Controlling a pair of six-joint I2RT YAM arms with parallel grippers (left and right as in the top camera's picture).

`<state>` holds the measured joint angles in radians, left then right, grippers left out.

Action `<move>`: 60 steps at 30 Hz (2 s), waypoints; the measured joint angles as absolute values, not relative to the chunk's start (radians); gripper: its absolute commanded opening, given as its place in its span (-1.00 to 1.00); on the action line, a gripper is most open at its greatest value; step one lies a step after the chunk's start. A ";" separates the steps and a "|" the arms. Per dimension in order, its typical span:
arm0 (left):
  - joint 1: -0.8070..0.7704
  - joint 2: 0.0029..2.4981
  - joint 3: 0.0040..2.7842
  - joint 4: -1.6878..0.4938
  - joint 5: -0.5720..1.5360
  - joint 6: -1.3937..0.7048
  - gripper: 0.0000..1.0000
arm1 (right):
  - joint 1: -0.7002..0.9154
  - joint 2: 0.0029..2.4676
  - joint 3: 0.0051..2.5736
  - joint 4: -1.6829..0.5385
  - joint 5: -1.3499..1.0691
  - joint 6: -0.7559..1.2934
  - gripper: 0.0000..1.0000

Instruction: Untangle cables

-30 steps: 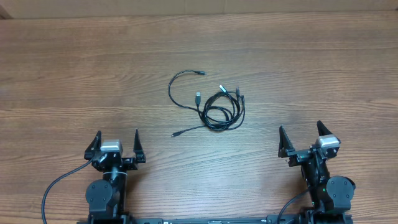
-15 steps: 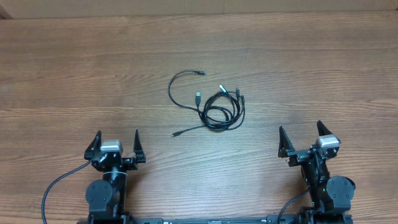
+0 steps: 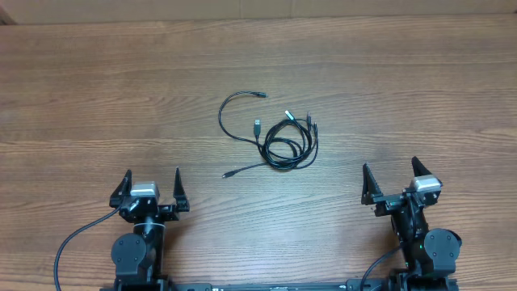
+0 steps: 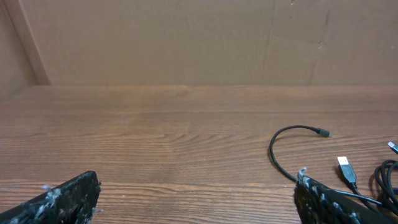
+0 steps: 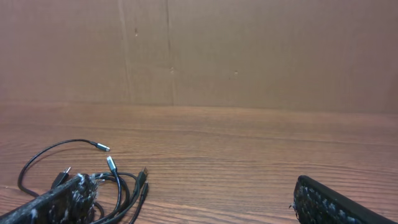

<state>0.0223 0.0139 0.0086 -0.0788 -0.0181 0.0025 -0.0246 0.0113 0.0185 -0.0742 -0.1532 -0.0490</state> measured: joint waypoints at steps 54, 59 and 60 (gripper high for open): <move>0.022 0.217 0.347 -0.394 0.003 -0.141 0.99 | -0.024 0.063 0.198 -0.336 -0.070 0.127 0.99; 0.022 0.414 0.486 -0.514 0.014 -0.144 0.99 | -0.025 0.181 0.281 -0.374 -0.070 0.128 1.00; 0.022 0.458 0.517 -0.537 0.015 -0.144 0.99 | -0.025 0.210 0.296 -0.379 -0.070 0.127 1.00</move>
